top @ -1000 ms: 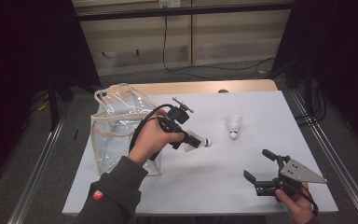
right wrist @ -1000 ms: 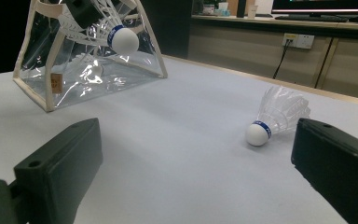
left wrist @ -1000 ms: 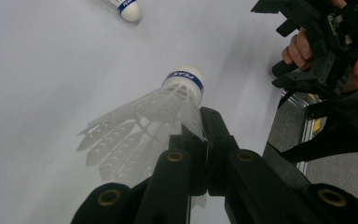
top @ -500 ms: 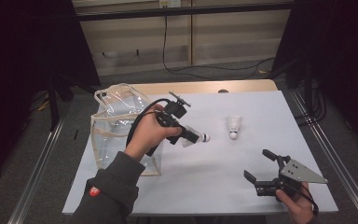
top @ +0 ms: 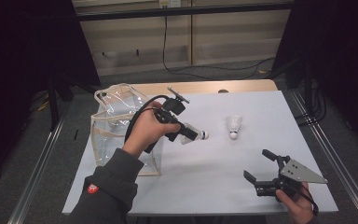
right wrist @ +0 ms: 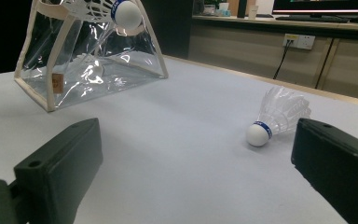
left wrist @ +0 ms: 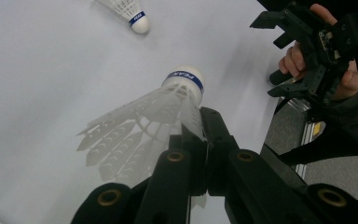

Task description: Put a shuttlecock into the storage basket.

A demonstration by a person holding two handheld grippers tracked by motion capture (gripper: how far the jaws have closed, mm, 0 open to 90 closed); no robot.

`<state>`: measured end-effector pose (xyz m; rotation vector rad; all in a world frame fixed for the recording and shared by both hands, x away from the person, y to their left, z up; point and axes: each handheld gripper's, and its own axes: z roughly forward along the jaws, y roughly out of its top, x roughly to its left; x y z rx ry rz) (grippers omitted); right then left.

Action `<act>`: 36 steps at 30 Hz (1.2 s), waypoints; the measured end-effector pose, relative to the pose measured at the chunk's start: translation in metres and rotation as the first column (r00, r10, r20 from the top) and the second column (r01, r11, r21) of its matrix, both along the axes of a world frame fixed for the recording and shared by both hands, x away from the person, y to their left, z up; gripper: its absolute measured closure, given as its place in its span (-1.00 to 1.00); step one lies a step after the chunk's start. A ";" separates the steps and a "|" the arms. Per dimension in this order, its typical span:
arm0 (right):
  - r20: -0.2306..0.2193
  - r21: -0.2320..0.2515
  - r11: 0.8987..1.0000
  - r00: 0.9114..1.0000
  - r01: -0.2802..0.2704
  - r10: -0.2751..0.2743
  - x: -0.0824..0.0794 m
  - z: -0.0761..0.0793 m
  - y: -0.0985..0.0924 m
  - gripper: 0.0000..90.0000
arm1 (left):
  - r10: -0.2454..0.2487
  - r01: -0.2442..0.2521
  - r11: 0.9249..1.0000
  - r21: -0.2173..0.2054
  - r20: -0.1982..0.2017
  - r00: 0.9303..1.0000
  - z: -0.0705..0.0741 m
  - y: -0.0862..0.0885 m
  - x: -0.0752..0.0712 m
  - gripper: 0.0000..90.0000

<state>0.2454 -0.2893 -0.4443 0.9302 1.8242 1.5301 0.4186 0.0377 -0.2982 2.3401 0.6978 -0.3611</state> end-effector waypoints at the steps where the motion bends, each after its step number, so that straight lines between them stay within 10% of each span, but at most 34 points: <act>1: 0.001 -0.001 1.000 1.000 -0.001 0.001 0.000 0.000 0.000 -0.96 | 0.013 -0.013 1.000 -0.003 0.001 1.000 0.000 0.000 0.000 0.99; 36: 0.002 0.003 1.000 1.000 -0.004 0.004 0.000 0.000 0.000 -0.96 | 0.051 -0.052 0.998 0.019 0.017 0.999 0.029 0.018 0.012 0.99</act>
